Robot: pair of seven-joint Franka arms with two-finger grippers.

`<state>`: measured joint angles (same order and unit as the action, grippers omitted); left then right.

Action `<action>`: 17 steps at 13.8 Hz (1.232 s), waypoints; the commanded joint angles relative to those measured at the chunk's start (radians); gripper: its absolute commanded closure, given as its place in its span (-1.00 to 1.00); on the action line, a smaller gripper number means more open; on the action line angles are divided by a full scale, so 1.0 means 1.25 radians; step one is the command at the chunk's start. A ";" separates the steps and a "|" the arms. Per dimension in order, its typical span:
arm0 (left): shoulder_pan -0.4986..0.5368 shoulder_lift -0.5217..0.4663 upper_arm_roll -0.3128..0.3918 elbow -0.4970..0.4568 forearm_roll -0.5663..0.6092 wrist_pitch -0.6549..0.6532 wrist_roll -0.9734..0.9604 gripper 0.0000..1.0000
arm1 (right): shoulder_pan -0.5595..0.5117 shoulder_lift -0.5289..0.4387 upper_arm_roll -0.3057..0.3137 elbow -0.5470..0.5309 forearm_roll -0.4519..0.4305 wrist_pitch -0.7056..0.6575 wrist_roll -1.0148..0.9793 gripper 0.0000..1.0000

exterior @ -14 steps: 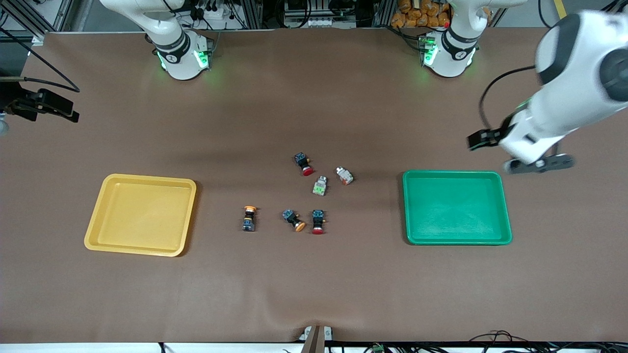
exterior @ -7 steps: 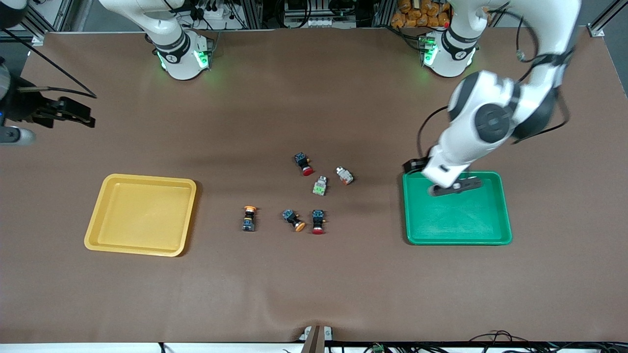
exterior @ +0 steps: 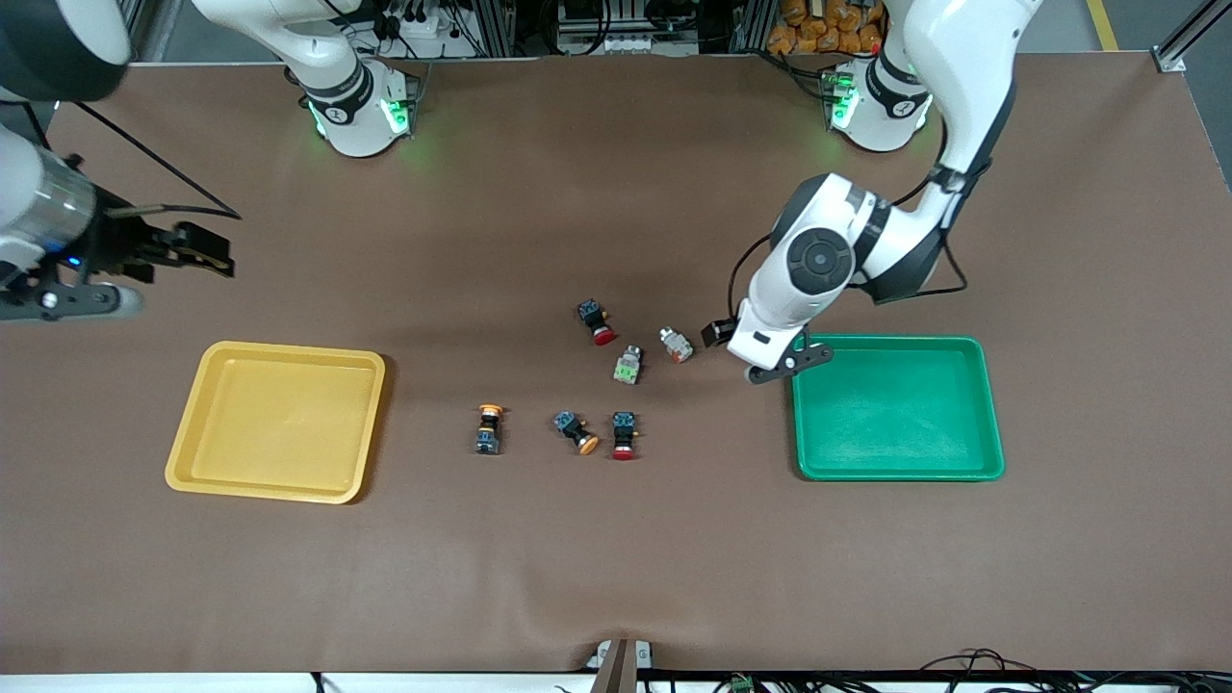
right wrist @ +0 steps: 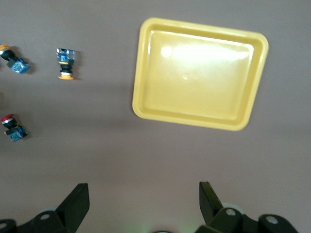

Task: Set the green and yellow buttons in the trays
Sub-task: 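Grasp a white-green switch with the left gripper while the right gripper reaches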

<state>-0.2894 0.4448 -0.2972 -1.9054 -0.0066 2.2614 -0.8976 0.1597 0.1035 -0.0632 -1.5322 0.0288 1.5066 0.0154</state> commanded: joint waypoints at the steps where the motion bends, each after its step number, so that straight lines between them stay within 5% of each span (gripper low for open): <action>1: -0.019 0.033 0.002 0.011 0.000 0.039 -0.051 -1.00 | 0.022 0.029 -0.005 0.005 0.018 0.028 0.011 -1.00; 4: -0.042 0.061 0.005 0.022 0.002 0.062 -0.081 -1.00 | 0.021 0.067 -0.005 0.005 0.095 0.085 0.011 -1.00; 10: -0.057 0.120 0.005 0.032 -0.002 0.148 -0.159 -1.00 | 0.149 0.207 -0.005 0.005 0.095 0.244 0.009 -1.00; 15: -0.095 0.182 0.006 0.077 0.000 0.169 -0.267 -1.00 | 0.158 0.324 -0.003 0.016 0.160 0.344 -0.001 -1.00; 16: -0.096 0.183 0.007 0.077 0.002 0.176 -0.270 -0.86 | 0.170 0.340 -0.003 0.016 0.157 0.358 -0.004 -1.00; 17: -0.096 0.185 0.007 0.079 0.004 0.179 -0.270 0.09 | 0.190 0.348 -0.005 0.016 0.149 0.359 -0.004 -1.00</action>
<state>-0.3972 0.6571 -0.2966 -1.8313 -0.0066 2.4719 -1.2129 0.3639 0.5031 -0.0628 -1.5390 0.1999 1.9499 0.0212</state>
